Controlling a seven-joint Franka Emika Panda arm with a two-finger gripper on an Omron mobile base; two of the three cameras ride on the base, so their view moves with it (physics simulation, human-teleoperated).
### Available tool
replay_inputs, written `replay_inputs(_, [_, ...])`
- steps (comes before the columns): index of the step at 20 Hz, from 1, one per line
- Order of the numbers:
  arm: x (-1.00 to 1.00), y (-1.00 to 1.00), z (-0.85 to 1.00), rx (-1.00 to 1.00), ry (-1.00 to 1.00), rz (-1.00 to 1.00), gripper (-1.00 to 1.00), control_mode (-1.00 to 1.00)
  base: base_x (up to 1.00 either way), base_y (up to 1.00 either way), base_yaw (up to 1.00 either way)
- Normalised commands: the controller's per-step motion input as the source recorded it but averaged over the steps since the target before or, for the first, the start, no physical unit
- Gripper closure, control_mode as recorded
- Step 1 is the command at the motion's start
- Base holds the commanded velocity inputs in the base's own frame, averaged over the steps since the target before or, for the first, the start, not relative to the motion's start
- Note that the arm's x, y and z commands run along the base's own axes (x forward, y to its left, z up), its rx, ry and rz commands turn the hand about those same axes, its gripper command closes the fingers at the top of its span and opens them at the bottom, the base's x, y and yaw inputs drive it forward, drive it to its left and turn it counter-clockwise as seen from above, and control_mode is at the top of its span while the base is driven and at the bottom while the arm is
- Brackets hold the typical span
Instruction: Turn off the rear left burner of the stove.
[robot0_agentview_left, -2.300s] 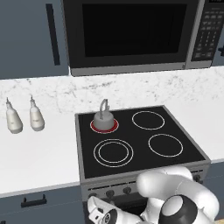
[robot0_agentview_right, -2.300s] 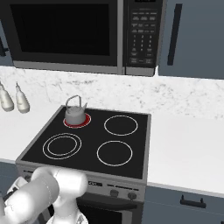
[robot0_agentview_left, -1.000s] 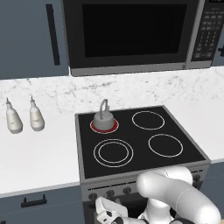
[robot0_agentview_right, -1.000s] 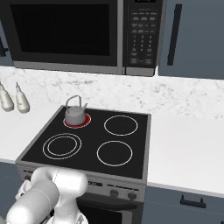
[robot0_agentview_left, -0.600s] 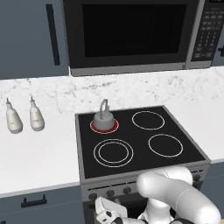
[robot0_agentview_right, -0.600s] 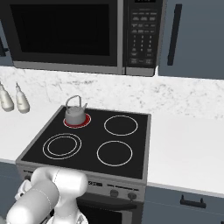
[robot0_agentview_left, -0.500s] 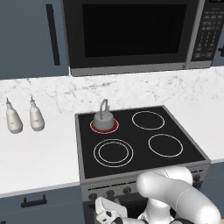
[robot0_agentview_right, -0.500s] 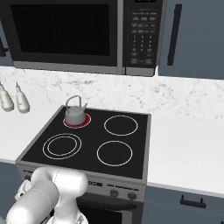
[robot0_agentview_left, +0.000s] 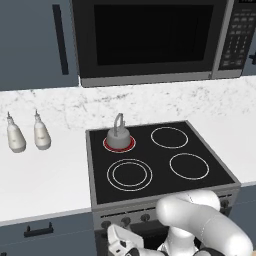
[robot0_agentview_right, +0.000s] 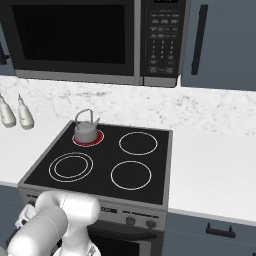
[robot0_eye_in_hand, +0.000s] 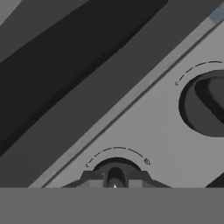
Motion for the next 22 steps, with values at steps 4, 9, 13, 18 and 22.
replay_inputs(4, [0.00,-0.05,0.23,0.25,0.09,-0.06,1.00,-1.00,0.00,0.00,0.00])
replay_inputs(9, [0.00,-0.19,0.33,0.42,0.08,-0.11,1.00,-1.00,0.00,0.00,0.00])
replay_inputs(13, [0.00,-0.22,0.42,0.52,0.10,-0.14,1.00,-1.00,0.00,0.00,0.00])
replay_inputs(18, [0.00,-0.26,0.45,0.59,0.10,-0.16,1.00,-1.00,0.00,0.00,0.00])
replay_inputs(22, [0.00,-0.21,0.46,0.60,0.12,-0.19,1.00,-1.00,0.00,0.00,0.00])
